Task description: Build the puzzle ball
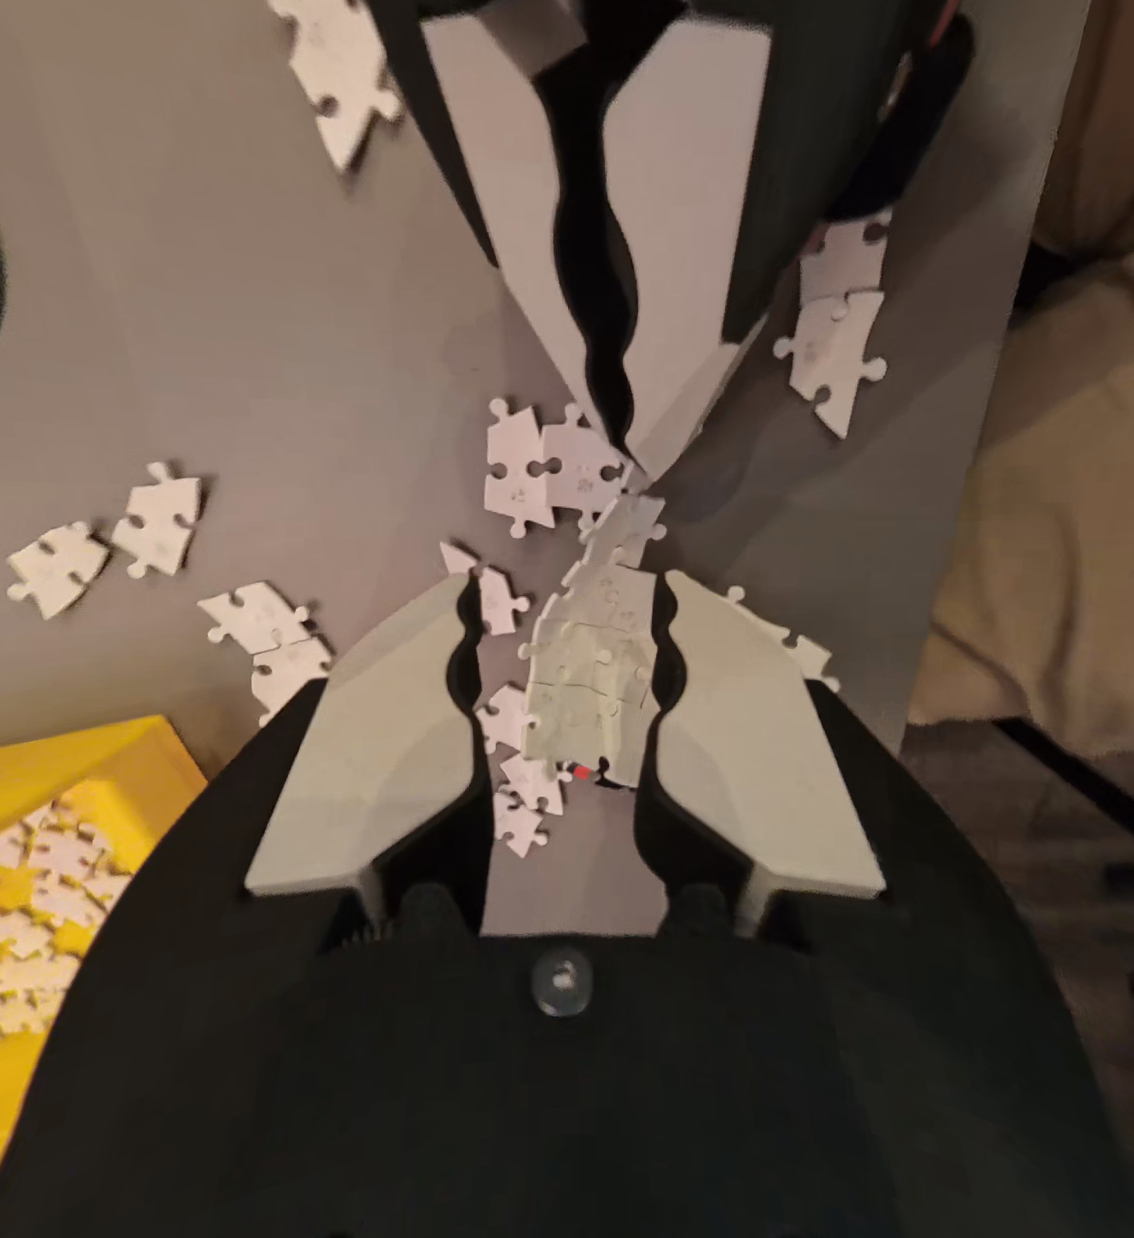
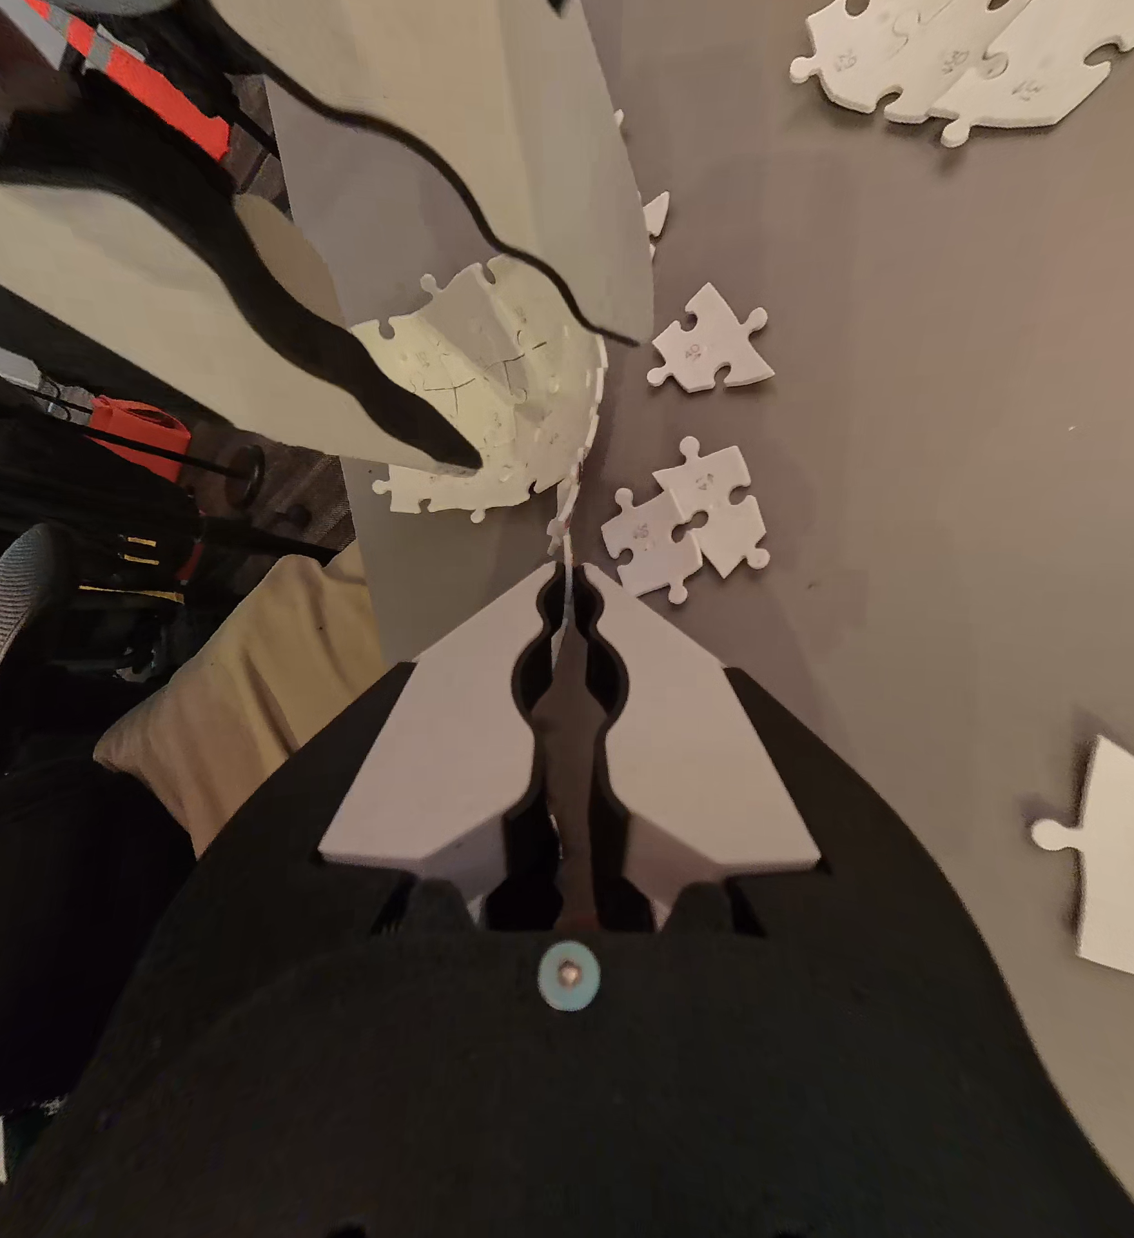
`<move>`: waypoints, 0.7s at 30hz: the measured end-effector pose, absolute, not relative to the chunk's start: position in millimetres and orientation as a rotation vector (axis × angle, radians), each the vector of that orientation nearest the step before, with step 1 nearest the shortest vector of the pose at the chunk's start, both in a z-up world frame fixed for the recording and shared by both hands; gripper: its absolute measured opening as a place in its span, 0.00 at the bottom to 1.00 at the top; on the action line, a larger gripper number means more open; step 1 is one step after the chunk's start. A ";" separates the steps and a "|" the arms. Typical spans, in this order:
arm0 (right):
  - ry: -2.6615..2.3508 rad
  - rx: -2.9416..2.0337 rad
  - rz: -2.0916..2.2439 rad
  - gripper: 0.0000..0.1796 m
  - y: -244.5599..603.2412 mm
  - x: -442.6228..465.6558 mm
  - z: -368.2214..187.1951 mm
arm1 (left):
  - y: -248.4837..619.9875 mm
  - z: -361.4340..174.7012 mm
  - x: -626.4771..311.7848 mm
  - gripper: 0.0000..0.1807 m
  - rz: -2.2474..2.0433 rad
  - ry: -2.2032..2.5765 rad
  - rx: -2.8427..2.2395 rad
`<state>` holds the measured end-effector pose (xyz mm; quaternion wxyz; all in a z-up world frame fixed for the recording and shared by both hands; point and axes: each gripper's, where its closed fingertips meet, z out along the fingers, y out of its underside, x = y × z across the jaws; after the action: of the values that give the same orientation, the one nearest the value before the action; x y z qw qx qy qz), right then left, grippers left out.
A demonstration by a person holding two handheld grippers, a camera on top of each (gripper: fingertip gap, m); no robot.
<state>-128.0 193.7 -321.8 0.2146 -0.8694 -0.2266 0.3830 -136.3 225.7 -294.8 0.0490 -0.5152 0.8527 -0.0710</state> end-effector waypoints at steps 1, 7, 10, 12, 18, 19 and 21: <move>-0.628 -2.412 1.065 0.00 193.7 -127.9 -322.1 | 225.8 -299.4 -138.5 0.27 -0.191 2.651 -1.558; -0.623 -2.419 1.077 0.00 193.4 -128.2 -326.2 | 220.8 -325.7 -146.3 0.19 -0.187 2.850 -1.520; -0.621 -2.418 1.085 0.00 193.5 -128.9 -326.2 | 217.7 -335.4 -149.1 0.13 -0.211 2.899 -1.516; -0.626 -2.425 1.083 0.00 192.8 -129.1 -328.1 | 217.5 -337.1 -147.8 0.10 -0.241 2.899 -1.516; -0.616 -2.422 1.096 0.00 193.1 -130.4 -327.6 | 216.1 -336.0 -150.0 0.06 -0.334 2.897 -1.559; -0.613 -2.420 1.097 0.00 193.4 -130.6 -326.6 | 216.3 -334.6 -150.1 0.06 -0.354 2.887 -1.576; -0.590 -2.413 1.110 0.00 194.9 -130.9 -323.2 | 216.7 -331.6 -150.6 0.05 -0.405 2.858 -1.632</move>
<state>-130.9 194.9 -323.2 0.2089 -0.8673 -0.2120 0.3990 -150.6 216.7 -331.6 -0.0870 -0.4903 0.8586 -0.1218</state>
